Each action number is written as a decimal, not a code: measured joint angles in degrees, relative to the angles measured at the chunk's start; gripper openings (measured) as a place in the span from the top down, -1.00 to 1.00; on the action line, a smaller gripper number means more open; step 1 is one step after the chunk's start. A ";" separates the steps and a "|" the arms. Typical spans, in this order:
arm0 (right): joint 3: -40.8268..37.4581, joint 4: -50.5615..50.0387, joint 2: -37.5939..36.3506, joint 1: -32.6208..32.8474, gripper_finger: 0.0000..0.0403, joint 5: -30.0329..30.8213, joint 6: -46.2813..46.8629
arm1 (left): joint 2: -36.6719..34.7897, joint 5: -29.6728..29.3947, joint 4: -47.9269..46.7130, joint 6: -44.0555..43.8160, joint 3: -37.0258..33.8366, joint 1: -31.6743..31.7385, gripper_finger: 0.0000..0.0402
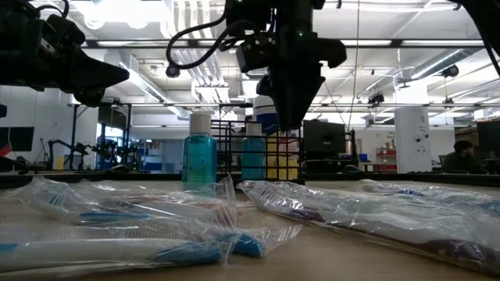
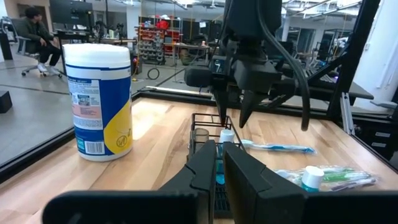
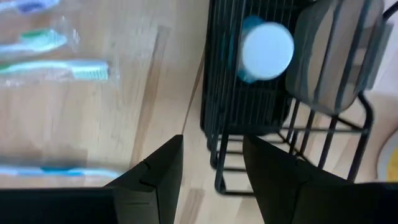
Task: Pick & Place toothbrushing station
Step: Adjust the black wire organizer
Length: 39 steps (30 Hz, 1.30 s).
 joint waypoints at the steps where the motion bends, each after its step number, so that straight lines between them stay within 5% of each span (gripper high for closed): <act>1: -0.24 0.48 -0.12 0.00 0.18 0.00 0.34 | 0.00 -0.02 0.04 0.01 0.00 0.00 0.83; 6: -1.35 1.04 -0.03 -0.23 0.24 0.00 3.56 | 0.00 -0.04 0.06 0.01 0.00 0.00 0.83; 22: -2.09 3.82 0.04 -0.44 0.83 -0.45 5.62 | 0.00 -0.07 0.11 0.01 0.00 0.00 0.83; 39: -2.14 4.70 0.08 -1.11 0.91 -6.19 10.34 | 0.00 -0.09 0.16 0.01 -0.02 0.00 0.83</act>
